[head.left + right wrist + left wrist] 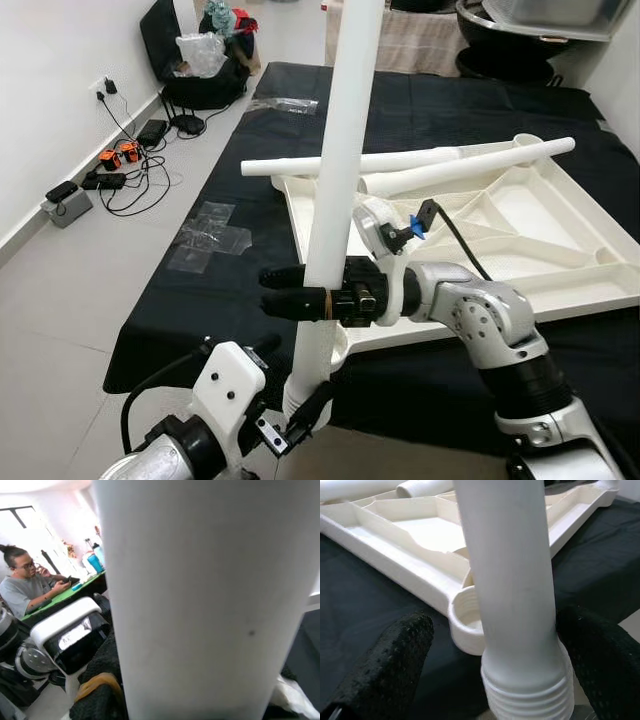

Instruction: Building children table

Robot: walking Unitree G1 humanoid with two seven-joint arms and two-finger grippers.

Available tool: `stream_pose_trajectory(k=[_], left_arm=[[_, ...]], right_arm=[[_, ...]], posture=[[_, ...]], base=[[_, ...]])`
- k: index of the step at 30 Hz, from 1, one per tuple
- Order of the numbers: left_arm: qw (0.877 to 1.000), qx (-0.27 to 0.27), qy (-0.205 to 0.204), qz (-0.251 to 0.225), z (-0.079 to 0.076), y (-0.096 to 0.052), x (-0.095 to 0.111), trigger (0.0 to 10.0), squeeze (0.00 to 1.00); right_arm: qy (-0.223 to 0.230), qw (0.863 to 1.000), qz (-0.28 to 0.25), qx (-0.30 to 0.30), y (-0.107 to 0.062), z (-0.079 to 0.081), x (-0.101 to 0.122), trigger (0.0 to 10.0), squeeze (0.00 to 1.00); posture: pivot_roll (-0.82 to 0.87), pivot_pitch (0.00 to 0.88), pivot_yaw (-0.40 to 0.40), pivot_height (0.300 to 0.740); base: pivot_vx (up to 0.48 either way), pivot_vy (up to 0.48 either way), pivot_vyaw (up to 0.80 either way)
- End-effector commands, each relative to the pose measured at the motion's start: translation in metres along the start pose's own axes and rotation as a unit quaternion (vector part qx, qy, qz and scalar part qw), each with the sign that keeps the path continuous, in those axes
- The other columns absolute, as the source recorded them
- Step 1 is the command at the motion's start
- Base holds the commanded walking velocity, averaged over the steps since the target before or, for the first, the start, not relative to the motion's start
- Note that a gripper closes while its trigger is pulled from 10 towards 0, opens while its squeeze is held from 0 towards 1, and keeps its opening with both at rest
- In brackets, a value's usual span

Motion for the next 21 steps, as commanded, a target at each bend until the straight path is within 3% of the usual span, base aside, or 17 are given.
stream_pose_trajectory(k=[1, 3, 5, 8, 10, 12, 18, 19, 21], left_arm=[[1.0, -0.006, 0.001, 0.008, -0.001, -0.003, 0.0, 10.0, 0.0], [1.0, -0.006, 0.003, 0.009, -0.001, -0.004, 0.001, 10.0, 0.0], [1.0, -0.008, 0.005, 0.013, 0.001, -0.006, 0.001, 10.0, 0.0], [1.0, -0.008, 0.007, 0.016, 0.002, -0.007, 0.001, 10.0, 0.0], [1.0, -0.008, 0.009, 0.017, 0.004, -0.007, 0.001, 10.0, 0.0], [1.0, -0.008, 0.01, 0.017, 0.004, -0.006, 0.001, 10.0, 0.0], [1.0, -0.007, 0.009, 0.015, 0.005, -0.005, 0.001, 10.0, 0.0], [1.0, -0.006, 0.009, 0.013, 0.004, -0.003, 0.001, 10.0, 0.0], [1.0, -0.005, 0.009, 0.013, 0.004, -0.002, 0.001, 10.0, 0.0]], right_arm=[[-0.001, 1.0, -0.005, -0.004, -0.001, -0.001, -0.002, 10.0, 0.0], [-0.012, 1.0, -0.009, -0.008, -0.002, -0.002, -0.003, 10.0, 0.0], [-0.066, 0.997, -0.035, -0.032, -0.001, -0.008, 0.002, 10.0, 0.0], [-0.095, 0.993, -0.048, -0.05, -0.001, -0.012, 0.006, 10.0, 0.0], [-0.142, 0.985, -0.062, -0.073, -0.002, -0.017, 0.015, 10.0, 0.0], [-0.153, 0.983, -0.064, -0.077, -0.003, -0.019, 0.017, 10.0, 0.0], [-0.183, 0.979, -0.049, -0.08, -0.008, -0.02, 0.026, 10.0, 0.0], [-0.211, 0.97, -0.009, -0.124, -0.016, -0.029, 0.034, 10.0, 0.0], [-0.222, 0.964, 0.005, -0.15, -0.019, -0.035, 0.037, 10.0, 0.0]], posture=[[0.13, 0.217, -0.022, 0.74], [0.13, 0.224, -0.019, 0.74], [0.14, 0.231, -0.017, 0.74], [0.14, 0.231, -0.015, 0.74], [0.14, 0.229, -0.016, 0.74], [0.14, 0.229, -0.017, 0.74], [0.13, 0.219, -0.021, 0.74], [0.13, 0.208, -0.023, 0.74], [0.13, 0.208, -0.023, 0.74]], base=[[0.0, 0.0, 0.0], [0.0, 0.0, 0.0], [0.0, 0.0, 0.0], [0.0, 0.0, 0.0], [0.0, 0.0, 0.0], [0.0, 0.0, 0.0], [0.0, 0.0, 0.0], [0.0, 0.0, 0.0], [0.0, 0.0, 0.0]])
Point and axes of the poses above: a point about 5 cm out from each wrist's last joint towards the gripper, its own y axis pointing out of the wrist towards the gripper, its own x axis along the axis of the wrist's last joint, z = x × y, the point moved 1 cm from there along y, pointing out of the wrist towards the gripper, and after that the axes turned 6 degrees about y, right-handed, at the moved point
